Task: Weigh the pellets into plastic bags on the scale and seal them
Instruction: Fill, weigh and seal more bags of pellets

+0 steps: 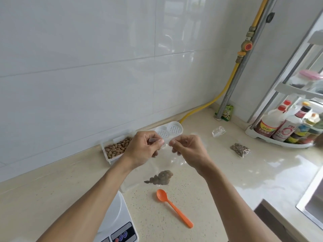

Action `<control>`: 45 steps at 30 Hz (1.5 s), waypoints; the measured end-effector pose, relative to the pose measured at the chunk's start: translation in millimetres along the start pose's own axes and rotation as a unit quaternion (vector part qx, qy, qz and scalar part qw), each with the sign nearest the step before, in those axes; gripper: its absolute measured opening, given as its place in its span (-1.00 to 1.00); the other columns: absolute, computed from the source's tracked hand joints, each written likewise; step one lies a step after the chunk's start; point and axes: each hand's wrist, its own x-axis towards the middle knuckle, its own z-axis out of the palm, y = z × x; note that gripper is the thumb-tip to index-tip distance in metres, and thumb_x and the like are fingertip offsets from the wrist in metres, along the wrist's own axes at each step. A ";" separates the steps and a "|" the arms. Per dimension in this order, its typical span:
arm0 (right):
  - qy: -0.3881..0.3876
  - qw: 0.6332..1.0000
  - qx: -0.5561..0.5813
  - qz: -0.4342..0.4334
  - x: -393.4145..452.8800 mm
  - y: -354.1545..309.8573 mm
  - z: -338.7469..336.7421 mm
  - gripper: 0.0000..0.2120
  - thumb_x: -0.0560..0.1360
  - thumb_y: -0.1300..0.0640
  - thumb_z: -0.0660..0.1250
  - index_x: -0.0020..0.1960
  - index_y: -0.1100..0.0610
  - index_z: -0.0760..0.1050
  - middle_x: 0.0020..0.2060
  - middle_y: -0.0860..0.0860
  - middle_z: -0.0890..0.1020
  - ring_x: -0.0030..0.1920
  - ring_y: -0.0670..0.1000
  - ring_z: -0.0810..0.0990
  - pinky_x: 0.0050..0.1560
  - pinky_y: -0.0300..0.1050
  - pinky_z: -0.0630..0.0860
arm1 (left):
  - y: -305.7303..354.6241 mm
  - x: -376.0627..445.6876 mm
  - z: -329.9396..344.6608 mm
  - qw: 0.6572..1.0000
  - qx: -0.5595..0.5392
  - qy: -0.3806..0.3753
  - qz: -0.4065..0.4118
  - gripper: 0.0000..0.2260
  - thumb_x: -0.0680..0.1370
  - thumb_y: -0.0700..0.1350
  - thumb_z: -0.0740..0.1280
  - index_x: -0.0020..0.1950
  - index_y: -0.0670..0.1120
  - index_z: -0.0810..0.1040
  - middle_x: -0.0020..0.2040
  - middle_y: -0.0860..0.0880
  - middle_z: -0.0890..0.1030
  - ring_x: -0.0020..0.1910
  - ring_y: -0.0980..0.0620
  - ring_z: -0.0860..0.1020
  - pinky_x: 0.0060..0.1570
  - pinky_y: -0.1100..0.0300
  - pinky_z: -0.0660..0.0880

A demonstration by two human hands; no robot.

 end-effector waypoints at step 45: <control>-0.079 0.835 -0.523 0.152 118.3 297.5 -242.1 -0.29 0.50 -0.41 -0.23 0.58 -0.16 -0.07 0.60 0.10 -0.17 0.55 0.27 -0.32 0.43 0.32 -0.40 | -135.7 257.6 289.7 0.898 0.438 -0.015 -0.051 -0.53 0.52 -0.04 0.33 0.42 -0.06 0.36 0.38 -0.08 0.40 0.41 -0.09 0.30 0.37 -0.03 0.24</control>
